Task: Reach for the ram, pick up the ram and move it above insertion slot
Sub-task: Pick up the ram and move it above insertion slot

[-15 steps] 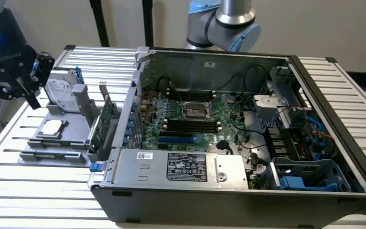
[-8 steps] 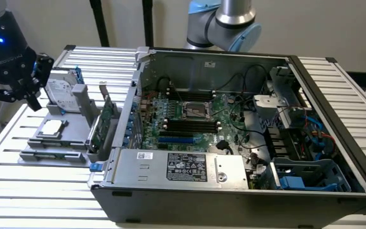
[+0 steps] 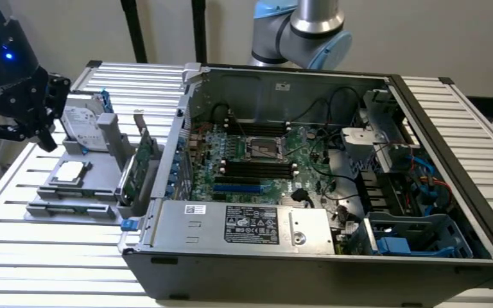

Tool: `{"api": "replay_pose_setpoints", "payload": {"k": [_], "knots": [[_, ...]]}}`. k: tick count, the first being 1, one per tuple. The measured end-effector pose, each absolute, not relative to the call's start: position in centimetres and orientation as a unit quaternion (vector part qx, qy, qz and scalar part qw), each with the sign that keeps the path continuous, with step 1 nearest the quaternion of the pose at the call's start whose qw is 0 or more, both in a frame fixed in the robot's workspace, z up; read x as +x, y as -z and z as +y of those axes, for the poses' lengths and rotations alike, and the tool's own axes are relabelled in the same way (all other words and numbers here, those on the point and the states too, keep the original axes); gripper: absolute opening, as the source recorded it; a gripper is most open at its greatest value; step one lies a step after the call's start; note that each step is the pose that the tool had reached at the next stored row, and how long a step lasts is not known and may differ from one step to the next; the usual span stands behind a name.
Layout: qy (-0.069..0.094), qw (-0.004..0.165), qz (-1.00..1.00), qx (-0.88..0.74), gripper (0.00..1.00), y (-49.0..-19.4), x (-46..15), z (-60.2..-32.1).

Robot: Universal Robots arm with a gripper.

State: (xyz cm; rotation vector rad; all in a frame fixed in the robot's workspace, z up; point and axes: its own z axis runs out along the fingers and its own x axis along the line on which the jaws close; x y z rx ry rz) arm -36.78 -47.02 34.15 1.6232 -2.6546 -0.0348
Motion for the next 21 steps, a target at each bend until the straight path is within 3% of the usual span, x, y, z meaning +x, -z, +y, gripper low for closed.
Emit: {"api": "replay_pose_setpoints", "payload": {"k": [21], "knots": [[0.000,0.016,-0.739,0.673,0.11,-33.0,-36.8,-47.0]]}}
